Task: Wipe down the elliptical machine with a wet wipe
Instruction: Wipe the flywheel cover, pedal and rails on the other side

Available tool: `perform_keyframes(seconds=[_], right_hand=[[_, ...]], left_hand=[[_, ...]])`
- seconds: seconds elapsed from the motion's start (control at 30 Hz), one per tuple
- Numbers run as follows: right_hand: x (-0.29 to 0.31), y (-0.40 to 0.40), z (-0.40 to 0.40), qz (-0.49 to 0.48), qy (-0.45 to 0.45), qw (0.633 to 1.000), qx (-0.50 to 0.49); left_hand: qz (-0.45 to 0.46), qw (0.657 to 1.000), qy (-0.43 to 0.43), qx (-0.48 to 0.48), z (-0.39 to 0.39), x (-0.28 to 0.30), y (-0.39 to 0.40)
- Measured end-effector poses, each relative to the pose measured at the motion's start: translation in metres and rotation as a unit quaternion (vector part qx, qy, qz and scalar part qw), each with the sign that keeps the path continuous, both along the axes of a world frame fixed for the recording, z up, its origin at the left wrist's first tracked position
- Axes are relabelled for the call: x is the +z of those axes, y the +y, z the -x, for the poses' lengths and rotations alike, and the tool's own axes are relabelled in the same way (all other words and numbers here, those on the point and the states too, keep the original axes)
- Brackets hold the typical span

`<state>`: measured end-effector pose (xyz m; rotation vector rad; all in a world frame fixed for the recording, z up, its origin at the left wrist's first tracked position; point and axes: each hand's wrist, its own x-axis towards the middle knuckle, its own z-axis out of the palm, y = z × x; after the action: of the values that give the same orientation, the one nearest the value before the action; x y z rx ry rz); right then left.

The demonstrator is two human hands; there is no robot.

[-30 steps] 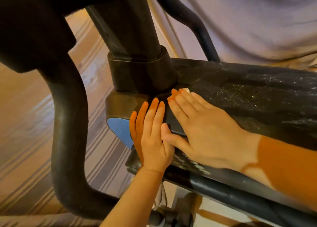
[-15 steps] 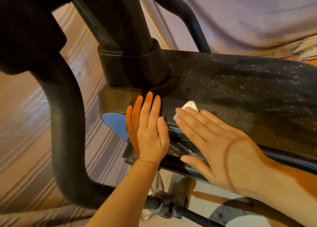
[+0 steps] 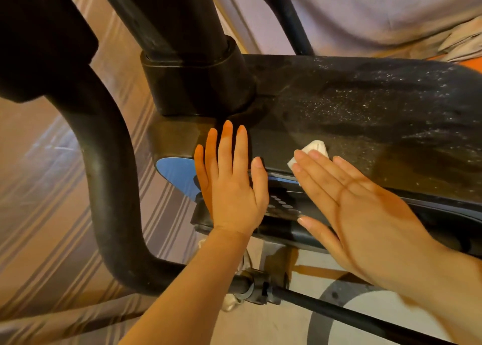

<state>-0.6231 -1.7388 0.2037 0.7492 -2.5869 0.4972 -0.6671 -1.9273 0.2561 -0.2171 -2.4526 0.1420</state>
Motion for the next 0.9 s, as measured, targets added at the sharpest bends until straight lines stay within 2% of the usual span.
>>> perform_keyframes(seconds=[0.13,0.3,0.4,0.53,0.67,0.9], right_hand=[[0.003,-0.001,0.014,0.001,0.020,1.000,-0.017],[0.015,-0.015,0.033,0.047,-0.018,0.997,-0.061],[0.006,-0.003,0.019,0.025,-0.012,0.999,-0.029],[-0.007,0.022,0.004,-0.018,0.006,1.000,0.016],[-0.005,0.029,0.016,-0.029,0.017,0.999,0.029],[0.008,0.003,0.025,0.056,-0.041,0.996,-0.061]], left_hand=[[-0.004,1.000,0.006,-0.002,-0.004,0.005,0.009],[0.015,0.996,0.005,-0.085,0.009,0.015,0.016],[0.038,0.992,0.001,-0.123,0.022,0.020,0.026],[0.124,0.980,0.018,-0.156,0.031,0.012,0.019],[0.129,0.976,0.045,-0.169,0.034,0.007,0.016],[0.132,0.976,0.052,-0.165,0.034,0.006,0.017]])
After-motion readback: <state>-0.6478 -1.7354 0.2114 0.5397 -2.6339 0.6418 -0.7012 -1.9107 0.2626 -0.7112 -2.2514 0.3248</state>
